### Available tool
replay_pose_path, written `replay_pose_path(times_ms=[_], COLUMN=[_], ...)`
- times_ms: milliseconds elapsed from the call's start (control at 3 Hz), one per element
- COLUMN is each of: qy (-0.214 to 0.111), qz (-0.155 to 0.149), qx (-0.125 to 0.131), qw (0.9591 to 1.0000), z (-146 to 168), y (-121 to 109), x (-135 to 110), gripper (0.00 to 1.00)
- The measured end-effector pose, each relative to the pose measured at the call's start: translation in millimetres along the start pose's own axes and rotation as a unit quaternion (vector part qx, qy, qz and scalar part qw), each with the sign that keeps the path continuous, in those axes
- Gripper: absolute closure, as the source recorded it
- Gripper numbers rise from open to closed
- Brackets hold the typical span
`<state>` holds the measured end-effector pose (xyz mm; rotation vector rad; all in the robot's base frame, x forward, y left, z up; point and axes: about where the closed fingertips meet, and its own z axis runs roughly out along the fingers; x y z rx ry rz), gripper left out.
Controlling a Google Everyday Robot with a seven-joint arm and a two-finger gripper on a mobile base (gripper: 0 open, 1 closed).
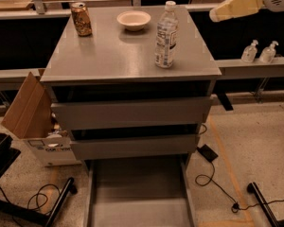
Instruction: Pick blue plastic bottle from bottom drawer and place on counter
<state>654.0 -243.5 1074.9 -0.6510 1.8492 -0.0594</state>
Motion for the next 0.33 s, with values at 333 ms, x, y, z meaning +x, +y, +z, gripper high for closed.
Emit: replay_pose_path(times_ms=[333], qy=[-0.002], qz=[0.012], qx=[0.079], qw=[0.9968], z=[-55.1], y=[-17.6], x=[15.5], gripper=[0.00])
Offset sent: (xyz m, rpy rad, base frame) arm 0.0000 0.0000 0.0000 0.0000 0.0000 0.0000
